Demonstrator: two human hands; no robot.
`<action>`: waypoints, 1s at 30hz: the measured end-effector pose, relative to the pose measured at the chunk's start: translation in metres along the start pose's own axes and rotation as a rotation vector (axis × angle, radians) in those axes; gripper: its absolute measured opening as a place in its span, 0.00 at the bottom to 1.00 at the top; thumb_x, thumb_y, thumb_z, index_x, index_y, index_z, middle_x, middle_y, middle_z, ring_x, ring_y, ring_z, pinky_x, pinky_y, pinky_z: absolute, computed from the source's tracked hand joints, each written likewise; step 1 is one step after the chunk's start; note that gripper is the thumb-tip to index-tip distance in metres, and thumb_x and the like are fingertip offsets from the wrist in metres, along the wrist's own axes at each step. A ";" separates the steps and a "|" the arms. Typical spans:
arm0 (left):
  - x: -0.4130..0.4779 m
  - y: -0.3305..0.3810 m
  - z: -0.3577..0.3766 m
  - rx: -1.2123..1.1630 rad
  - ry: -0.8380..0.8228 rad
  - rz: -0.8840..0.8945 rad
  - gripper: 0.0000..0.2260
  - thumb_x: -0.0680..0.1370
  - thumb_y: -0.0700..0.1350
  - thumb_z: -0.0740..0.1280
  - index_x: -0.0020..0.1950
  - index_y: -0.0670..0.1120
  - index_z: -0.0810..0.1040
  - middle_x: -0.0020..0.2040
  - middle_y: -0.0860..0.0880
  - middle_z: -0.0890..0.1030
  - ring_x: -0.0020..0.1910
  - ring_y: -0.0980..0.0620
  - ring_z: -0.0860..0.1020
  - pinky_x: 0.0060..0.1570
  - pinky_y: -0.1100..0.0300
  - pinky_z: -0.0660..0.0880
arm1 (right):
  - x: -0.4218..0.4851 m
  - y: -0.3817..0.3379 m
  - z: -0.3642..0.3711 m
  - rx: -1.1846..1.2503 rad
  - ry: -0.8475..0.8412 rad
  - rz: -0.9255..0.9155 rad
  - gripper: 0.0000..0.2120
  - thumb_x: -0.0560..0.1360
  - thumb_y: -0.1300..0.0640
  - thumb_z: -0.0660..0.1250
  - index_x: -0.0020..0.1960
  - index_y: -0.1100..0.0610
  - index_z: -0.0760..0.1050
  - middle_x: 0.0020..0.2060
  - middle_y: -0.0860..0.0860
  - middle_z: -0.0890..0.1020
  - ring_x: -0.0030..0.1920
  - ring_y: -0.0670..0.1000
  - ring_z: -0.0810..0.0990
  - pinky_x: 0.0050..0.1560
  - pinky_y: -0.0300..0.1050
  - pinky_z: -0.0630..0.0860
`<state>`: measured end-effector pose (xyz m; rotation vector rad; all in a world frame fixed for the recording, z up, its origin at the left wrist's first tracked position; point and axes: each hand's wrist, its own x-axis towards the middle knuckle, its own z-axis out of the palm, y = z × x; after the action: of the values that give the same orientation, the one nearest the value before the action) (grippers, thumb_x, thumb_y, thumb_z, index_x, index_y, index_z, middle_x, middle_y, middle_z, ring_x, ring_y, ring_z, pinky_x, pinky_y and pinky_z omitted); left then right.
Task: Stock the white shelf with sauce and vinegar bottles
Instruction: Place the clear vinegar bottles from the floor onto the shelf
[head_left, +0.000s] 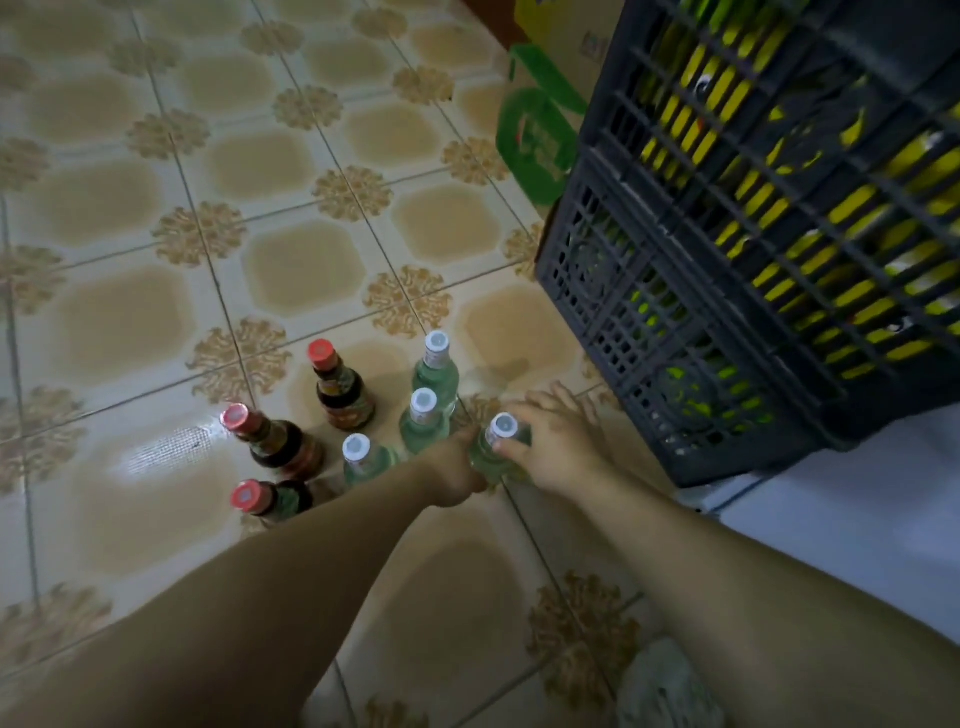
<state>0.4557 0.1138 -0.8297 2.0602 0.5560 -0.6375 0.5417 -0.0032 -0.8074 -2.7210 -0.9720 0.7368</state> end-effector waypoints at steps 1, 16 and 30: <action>0.002 -0.002 0.003 -0.019 -0.002 -0.010 0.34 0.77 0.39 0.67 0.78 0.45 0.52 0.75 0.46 0.62 0.72 0.48 0.63 0.63 0.64 0.59 | 0.001 0.000 0.003 0.012 0.023 -0.006 0.24 0.77 0.42 0.64 0.71 0.44 0.68 0.74 0.46 0.65 0.78 0.50 0.48 0.75 0.50 0.40; -0.130 0.023 -0.026 -0.198 0.092 0.213 0.43 0.72 0.35 0.72 0.77 0.53 0.49 0.67 0.58 0.63 0.69 0.55 0.65 0.52 0.73 0.64 | -0.126 -0.068 -0.104 0.518 0.330 -0.088 0.06 0.80 0.50 0.61 0.53 0.52 0.72 0.45 0.48 0.77 0.48 0.51 0.76 0.47 0.48 0.73; -0.395 0.167 -0.085 -0.547 0.313 0.752 0.33 0.62 0.37 0.76 0.62 0.53 0.66 0.57 0.39 0.78 0.47 0.48 0.81 0.41 0.57 0.79 | -0.351 -0.169 -0.283 0.824 0.670 -0.288 0.29 0.76 0.42 0.66 0.72 0.45 0.60 0.60 0.44 0.74 0.57 0.48 0.76 0.54 0.47 0.74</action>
<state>0.2721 0.0430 -0.4396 1.6604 0.0717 0.2628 0.3554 -0.0887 -0.3718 -1.8329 -0.6587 0.0868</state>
